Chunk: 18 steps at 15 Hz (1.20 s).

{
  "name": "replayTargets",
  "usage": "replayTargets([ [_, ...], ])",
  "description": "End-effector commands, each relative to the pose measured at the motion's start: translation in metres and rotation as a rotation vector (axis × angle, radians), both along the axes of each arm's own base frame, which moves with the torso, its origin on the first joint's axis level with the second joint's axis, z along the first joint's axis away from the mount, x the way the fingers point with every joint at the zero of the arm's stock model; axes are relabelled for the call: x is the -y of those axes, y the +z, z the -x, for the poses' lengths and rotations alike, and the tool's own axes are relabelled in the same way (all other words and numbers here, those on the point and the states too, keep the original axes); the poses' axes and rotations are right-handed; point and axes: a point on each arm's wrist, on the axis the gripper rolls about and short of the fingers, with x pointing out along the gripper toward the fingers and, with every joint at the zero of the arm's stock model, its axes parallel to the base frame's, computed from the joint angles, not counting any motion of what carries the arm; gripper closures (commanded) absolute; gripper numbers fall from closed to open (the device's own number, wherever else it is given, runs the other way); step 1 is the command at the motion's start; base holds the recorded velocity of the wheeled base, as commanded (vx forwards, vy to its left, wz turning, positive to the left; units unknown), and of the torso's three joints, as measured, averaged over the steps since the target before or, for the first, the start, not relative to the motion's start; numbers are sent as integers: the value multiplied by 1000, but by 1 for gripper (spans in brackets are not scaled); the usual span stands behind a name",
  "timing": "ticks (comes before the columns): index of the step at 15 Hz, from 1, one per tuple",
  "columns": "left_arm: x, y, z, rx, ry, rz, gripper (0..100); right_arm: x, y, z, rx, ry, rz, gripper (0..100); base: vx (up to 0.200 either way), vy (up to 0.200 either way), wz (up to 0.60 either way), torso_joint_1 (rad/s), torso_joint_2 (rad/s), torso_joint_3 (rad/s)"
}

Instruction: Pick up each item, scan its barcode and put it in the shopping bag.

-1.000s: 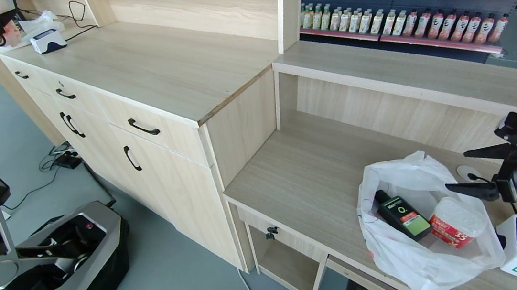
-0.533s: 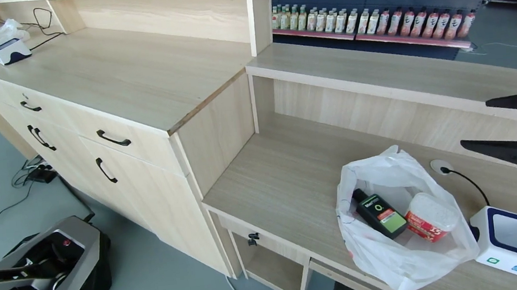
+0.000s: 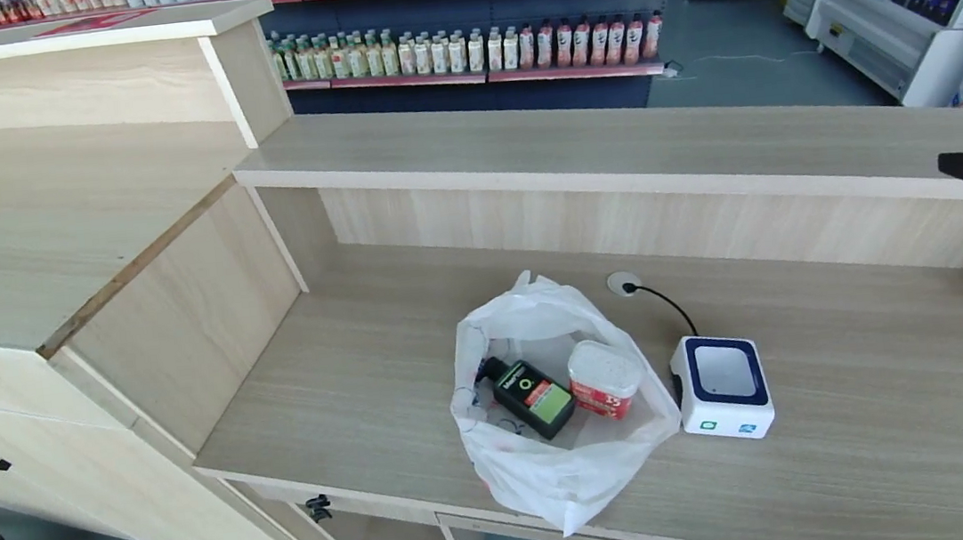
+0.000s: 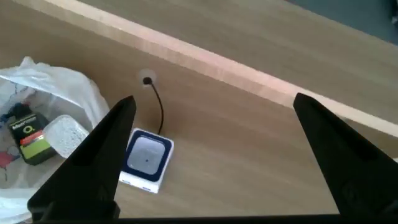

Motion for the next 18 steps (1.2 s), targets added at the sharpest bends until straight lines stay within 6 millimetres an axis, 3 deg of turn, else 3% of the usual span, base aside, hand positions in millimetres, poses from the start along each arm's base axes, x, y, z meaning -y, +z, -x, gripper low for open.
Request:
replayTargets([
  [1, 0, 0, 0, 0, 0, 0, 0, 0, 7, 34, 55, -89, -59, 0, 0, 0, 0, 0, 0, 0],
  [3, 0, 0, 0, 0, 0, 0, 0, 9, -46, 73, -13, -229, -95, 0, 0, 0, 0, 0, 0, 0],
  [6, 0, 0, 0, 0, 0, 0, 0, 6, -133, 129, -77, -289, -126, 0, 0, 0, 0, 0, 0, 0],
  [7, 0, 0, 0, 0, 0, 0, 0, 3, -175, 149, -90, -277, -126, 0, 0, 0, 0, 0, 0, 0],
  [9, 0, 0, 0, 0, 0, 0, 0, 1, -221, 167, -76, -237, -123, 0, 0, 0, 0, 43, -89, -62],
  [12, 0, 0, 0, 0, 0, 0, 0, -1, -225, 184, 117, -124, -71, 0, 0, 0, 0, 39, -111, -57],
  [18, 0, 0, 0, 0, -2, 0, 0, 0, -226, 188, 168, -111, -72, 0, 0, 0, 0, 0, 0, 0],
])
